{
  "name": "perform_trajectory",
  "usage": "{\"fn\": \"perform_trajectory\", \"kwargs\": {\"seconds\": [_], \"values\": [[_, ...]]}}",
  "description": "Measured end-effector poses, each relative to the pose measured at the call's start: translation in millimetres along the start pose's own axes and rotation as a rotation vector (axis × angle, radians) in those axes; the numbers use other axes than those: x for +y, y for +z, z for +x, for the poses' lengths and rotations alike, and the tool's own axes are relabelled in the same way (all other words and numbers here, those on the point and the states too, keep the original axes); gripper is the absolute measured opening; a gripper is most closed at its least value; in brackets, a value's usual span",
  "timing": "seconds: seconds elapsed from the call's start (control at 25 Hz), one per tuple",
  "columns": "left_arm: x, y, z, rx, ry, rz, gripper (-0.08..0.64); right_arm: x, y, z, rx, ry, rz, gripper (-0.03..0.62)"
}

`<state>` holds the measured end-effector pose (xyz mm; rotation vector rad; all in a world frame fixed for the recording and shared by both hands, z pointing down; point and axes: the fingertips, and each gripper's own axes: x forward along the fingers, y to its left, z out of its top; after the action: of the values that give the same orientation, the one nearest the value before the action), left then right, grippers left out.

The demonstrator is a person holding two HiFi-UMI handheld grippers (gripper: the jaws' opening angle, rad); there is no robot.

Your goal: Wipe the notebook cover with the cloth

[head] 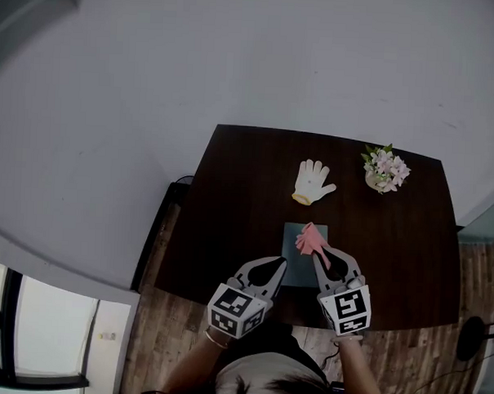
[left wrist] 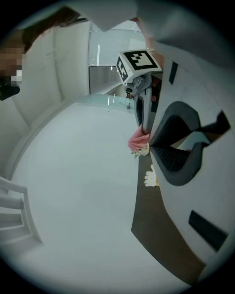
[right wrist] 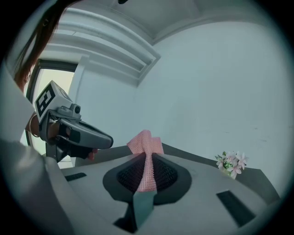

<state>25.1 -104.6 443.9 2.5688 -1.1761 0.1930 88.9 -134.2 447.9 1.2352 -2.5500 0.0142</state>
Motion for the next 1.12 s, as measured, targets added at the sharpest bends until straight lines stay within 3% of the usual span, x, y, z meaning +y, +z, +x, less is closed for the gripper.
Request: {"fn": "perform_trajectory", "kwargs": {"seconds": [0.52, 1.12], "values": [[50.0, -45.1, 37.6, 0.146, -0.114, 0.028, 0.019, 6.4, -46.0, 86.4, 0.170, 0.063, -0.128, 0.041], [90.3, -115.8, 76.9, 0.332, -0.153, -0.044, 0.018, 10.2, -114.6, 165.5, 0.378, 0.176, -0.233, 0.041]]}}
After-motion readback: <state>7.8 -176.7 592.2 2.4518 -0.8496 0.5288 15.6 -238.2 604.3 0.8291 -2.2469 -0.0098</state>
